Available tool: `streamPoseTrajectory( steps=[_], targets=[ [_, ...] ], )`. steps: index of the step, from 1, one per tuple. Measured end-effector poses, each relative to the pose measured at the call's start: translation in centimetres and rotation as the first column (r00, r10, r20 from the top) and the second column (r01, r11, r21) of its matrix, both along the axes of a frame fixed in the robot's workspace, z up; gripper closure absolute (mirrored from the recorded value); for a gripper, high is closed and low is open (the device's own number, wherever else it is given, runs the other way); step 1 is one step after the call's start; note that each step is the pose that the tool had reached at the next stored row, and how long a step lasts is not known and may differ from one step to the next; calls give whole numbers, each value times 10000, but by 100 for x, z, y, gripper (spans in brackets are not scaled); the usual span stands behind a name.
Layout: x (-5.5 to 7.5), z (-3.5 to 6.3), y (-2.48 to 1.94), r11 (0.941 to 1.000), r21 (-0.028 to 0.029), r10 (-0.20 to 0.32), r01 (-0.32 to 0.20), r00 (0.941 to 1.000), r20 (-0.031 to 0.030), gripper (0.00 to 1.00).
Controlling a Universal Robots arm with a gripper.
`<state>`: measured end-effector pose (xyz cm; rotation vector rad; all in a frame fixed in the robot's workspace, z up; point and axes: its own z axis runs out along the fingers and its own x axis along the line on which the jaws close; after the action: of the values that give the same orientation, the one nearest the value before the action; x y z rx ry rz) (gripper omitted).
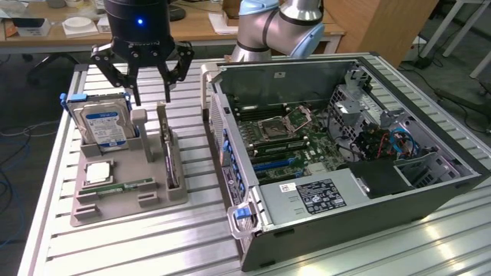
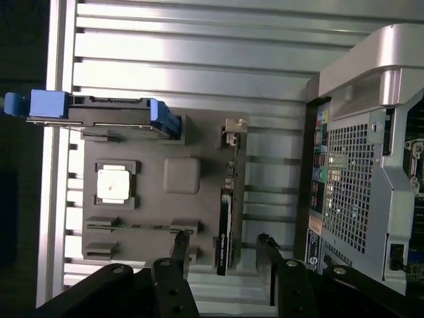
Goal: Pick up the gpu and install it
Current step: 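Pick up the gpu and move the gpu toward the slot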
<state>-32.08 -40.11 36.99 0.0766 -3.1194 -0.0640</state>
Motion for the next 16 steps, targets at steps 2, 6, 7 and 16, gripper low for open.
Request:
streamPoseTrajectory(
  steps=[2,6,7,16],
  targets=[
    [-1,-51,-2,10000,-2,16,-16,10000,0,47],
    [0,-120,-5,9997,-13,253,-253,9997,-7,47],
    [0,-138,-5,9996,-13,272,-272,9996,-7,47],
    [1,-302,-21,9994,-13,342,-342,9994,-7,47]
  ],
)
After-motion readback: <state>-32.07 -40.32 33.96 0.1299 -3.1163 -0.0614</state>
